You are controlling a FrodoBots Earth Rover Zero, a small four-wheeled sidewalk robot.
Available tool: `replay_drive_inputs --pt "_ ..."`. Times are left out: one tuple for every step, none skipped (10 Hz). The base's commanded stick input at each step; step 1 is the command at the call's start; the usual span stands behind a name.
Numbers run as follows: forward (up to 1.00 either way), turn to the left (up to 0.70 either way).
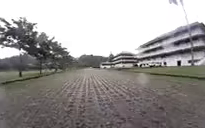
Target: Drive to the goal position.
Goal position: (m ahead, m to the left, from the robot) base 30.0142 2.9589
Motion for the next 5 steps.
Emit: replay_drive_inputs --pt "0.7 0.0" --pt "0.7 0.0" --pt "0.7 0.0" --pt "0.7 0.0" --pt "0.7 0.0"
